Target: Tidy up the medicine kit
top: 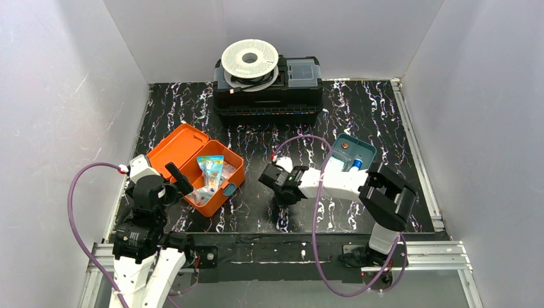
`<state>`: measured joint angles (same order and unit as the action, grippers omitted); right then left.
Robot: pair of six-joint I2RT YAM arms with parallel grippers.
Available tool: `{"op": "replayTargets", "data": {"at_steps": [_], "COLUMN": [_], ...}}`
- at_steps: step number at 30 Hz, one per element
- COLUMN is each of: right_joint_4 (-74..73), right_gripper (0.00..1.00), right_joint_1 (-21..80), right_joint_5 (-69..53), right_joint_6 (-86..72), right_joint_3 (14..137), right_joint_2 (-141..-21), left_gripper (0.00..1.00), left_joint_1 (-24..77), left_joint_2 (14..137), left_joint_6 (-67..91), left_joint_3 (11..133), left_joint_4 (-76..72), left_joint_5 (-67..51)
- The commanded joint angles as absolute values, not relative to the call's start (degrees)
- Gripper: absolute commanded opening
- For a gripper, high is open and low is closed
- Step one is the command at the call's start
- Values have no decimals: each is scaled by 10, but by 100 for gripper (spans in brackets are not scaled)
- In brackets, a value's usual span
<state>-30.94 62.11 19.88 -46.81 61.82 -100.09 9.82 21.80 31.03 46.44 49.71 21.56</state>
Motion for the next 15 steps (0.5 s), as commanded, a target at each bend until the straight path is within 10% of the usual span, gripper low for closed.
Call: {"op": "replayTargets", "data": {"at_steps": [1, 15], "right_joint_4": [-366, -398], "right_gripper": [11, 12], "right_joint_1": [657, 714], "right_joint_5": [163, 157], "right_joint_6": [-496, -536], "right_joint_3": [576, 580], "right_joint_2": [-1011, -972], "left_gripper": [99, 100], "left_joint_1": [96, 96], "left_joint_2": [220, 219], "left_joint_6": [303, 303], "left_joint_3": [462, 462], "left_joint_4": [495, 494], "left_joint_5": [214, 214]}}
